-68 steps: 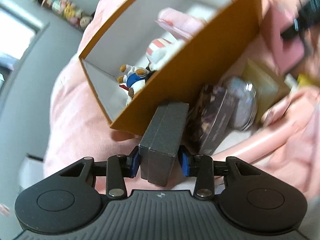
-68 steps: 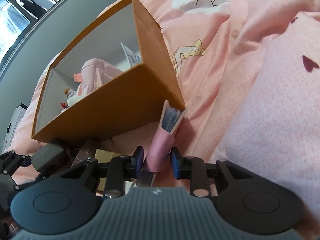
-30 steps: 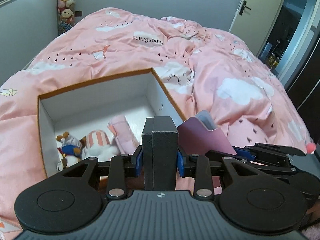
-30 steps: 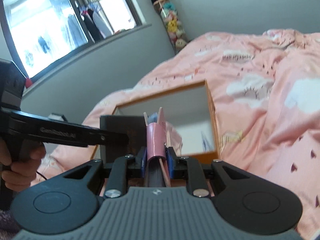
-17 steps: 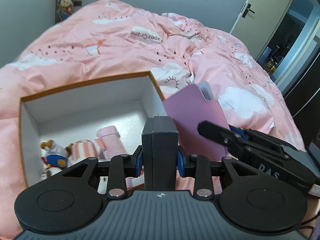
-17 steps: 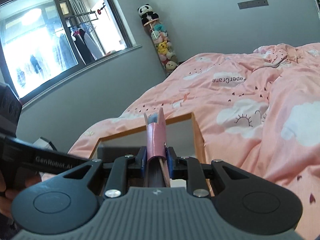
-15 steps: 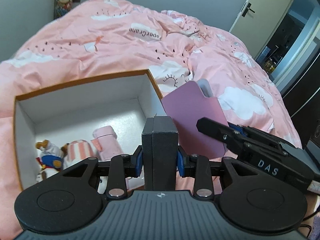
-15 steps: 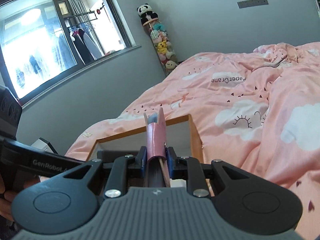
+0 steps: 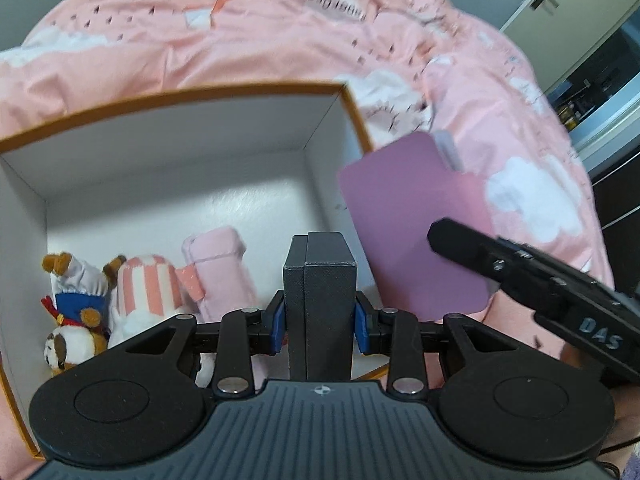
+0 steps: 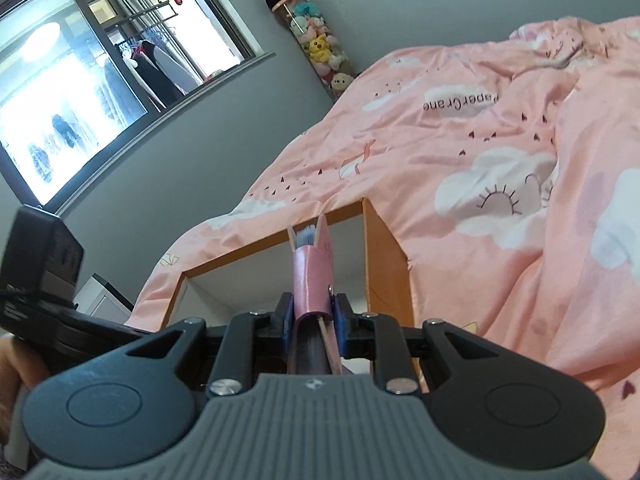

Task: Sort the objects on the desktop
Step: 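Carry the black box and pink case into the shoebox with both grippers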

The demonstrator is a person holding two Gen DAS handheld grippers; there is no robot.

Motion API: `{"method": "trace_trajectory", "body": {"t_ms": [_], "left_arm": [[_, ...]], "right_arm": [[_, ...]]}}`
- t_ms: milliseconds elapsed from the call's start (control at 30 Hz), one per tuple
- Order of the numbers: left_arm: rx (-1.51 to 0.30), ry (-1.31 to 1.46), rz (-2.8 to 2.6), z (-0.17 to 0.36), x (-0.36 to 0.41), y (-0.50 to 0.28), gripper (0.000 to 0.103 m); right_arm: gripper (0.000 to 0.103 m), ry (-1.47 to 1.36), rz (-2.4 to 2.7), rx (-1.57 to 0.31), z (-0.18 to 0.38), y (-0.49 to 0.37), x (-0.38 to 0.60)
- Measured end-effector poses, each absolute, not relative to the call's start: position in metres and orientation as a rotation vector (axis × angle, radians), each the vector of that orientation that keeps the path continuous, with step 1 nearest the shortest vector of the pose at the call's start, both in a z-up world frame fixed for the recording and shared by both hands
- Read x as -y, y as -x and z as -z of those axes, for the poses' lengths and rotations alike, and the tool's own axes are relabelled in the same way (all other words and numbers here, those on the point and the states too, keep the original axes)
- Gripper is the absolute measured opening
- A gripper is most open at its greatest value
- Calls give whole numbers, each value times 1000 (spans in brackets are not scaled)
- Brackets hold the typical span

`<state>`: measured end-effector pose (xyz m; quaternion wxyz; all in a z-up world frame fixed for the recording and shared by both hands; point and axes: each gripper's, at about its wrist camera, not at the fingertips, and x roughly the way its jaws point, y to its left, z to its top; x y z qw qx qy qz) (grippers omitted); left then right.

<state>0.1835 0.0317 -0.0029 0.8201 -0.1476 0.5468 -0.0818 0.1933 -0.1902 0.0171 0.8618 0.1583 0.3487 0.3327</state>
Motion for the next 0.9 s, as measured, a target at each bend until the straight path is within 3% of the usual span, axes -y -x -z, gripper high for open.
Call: {"method": "trace_trajectory", "body": {"t_ms": [600, 833, 900], "left_arm": [[-1272, 387, 116, 29, -58, -186, 39], [-1223, 495, 134, 29, -78, -168, 43], [-1201, 531, 153, 28, -83, -165, 52]], "right_arm": [[22, -90, -679, -924, 2, -195, 132], [22, -28, -658, -966, 2, -197, 117], [22, -13, -652, -977, 3, -198, 114]]}}
